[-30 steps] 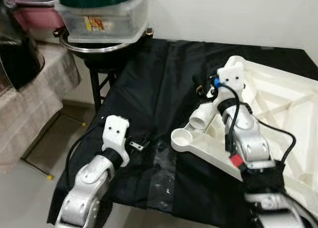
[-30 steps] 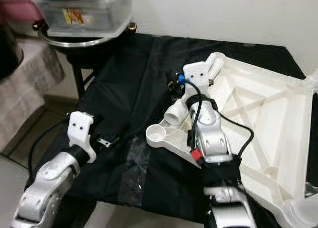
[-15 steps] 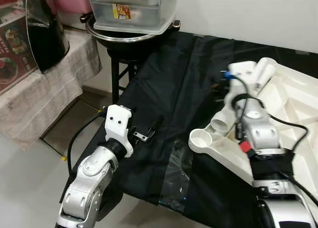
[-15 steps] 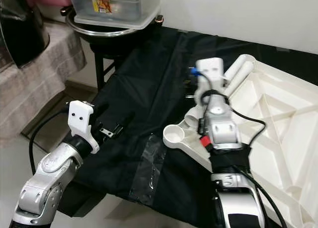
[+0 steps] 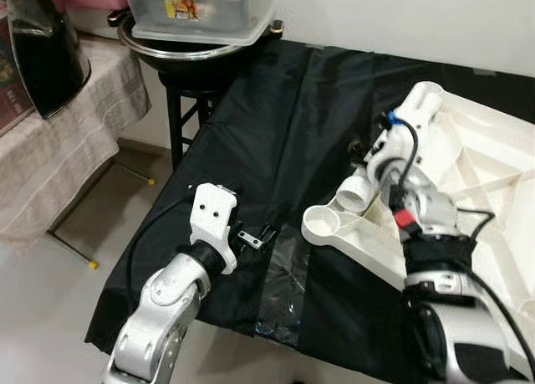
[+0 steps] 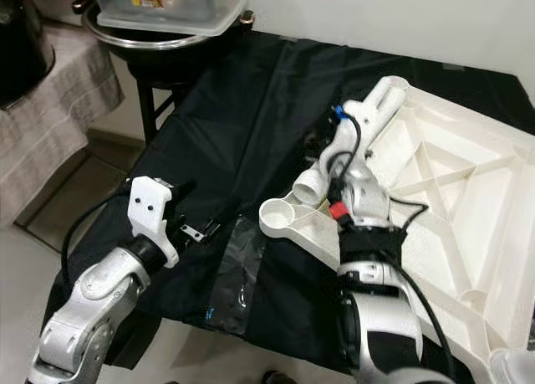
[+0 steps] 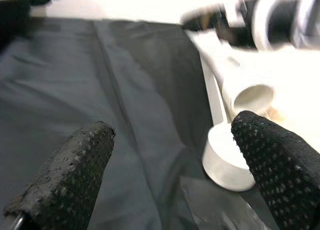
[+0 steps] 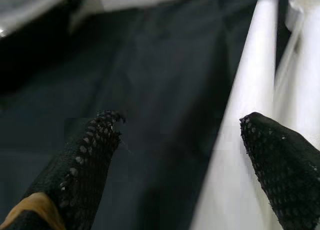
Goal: Building children table
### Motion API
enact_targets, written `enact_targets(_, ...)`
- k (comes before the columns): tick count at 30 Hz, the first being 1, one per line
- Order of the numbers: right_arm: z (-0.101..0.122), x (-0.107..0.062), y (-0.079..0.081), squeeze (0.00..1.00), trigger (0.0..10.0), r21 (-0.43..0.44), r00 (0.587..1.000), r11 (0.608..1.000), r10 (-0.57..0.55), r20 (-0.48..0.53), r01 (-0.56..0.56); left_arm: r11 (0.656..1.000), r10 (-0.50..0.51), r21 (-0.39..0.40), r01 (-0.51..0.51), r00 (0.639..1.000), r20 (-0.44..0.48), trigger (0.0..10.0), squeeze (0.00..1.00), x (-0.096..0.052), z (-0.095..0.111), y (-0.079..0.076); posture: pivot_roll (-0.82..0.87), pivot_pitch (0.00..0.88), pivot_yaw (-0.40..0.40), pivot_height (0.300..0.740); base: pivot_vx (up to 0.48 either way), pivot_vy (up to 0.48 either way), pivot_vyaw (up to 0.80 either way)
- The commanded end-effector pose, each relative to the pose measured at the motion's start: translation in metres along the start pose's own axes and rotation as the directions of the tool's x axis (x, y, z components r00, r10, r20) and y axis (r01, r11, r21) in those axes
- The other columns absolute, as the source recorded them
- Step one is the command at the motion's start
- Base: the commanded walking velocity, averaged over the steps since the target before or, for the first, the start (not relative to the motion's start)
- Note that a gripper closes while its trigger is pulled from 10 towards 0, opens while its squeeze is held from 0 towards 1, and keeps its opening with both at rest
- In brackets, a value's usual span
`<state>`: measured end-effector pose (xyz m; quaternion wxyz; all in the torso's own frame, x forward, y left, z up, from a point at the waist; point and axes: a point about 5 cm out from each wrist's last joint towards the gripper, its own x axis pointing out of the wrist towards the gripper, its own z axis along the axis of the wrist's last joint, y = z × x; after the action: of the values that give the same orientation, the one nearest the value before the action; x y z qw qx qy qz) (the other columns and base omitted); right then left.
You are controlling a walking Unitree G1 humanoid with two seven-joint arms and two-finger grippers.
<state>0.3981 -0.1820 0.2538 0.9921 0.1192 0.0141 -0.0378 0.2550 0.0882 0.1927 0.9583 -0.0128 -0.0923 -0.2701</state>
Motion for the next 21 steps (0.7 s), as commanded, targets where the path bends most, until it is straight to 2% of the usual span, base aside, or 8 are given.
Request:
enact_targets(1, 0.0031, 0.0008, 0.0017, 0.00, 10.0, 0.021, 1.000, 1.000, 0.003, 0.011, -0.004, 1.000, -0.006, -0.006, 0.006, 1.000, -0.018, 10.0, 0.00, -0.0031, -0.0021, -0.0042, 0.00, 0.244, -0.044, 0.740, 0.000, 0.000, 0.00)
enact_targets(4, 0.0059, 0.0019, 0.0039, 0.00, 10.0, 0.023, 1.000, 1.000, -0.003, 0.001, 0.003, 1.000, -0.010, -0.011, 0.010, 1.000, -0.023, 10.0, 0.00, -0.0040, -0.0030, -0.0064, 0.00, 0.254, -0.044, 0.740, 0.000, 0.000, 0.00)
enact_targets(6, 0.0039, 0.0051, 0.0037, 0.00, 10.0, -0.001, 0.996, 0.998, -0.062, -0.068, 0.062, 1.000, -0.018, -0.021, 0.017, 0.999, -0.032, 10.0, 0.00, -0.0054, -0.0049, -0.0107, -0.01, 0.270, -0.048, 0.740, 0.000, 0.000, 0.00)
enact_targets(11, 0.0026, 0.0078, 0.0020, 0.00, 10.0, -0.020, 0.985, 0.994, -0.110, -0.135, 0.109, 0.999, -0.019, -0.028, 0.018, 0.999, -0.040, 10.0, 0.00, -0.0073, -0.0057, -0.0138, -0.01, 0.280, -0.059, 0.740, 0.000, 0.000, 0.00)
enact_targets(16, 0.0037, 0.0102, 0.0032, 0.00, 10.0, -0.027, 0.978, 0.996, -0.089, -0.189, 0.085, 0.999, -0.010, -0.031, 0.009, 0.999, -0.047, 10.0, 0.00, -0.0093, -0.0049, -0.0138, -0.02, 0.292, -0.070, 0.740, 0.000, 0.000, 0.00)
enact_targets(21, 0.0017, 0.0107, 0.0051, 0.00, 10.0, -0.032, 0.978, 0.997, -0.069, -0.198, 0.064, 1.000, -0.007, -0.028, 0.006, 0.999, -0.053, 10.0, 0.00, -0.0095, -0.0056, -0.0135, -0.02, 0.292, -0.070, 0.740, 0.000, 0.000, 0.00)
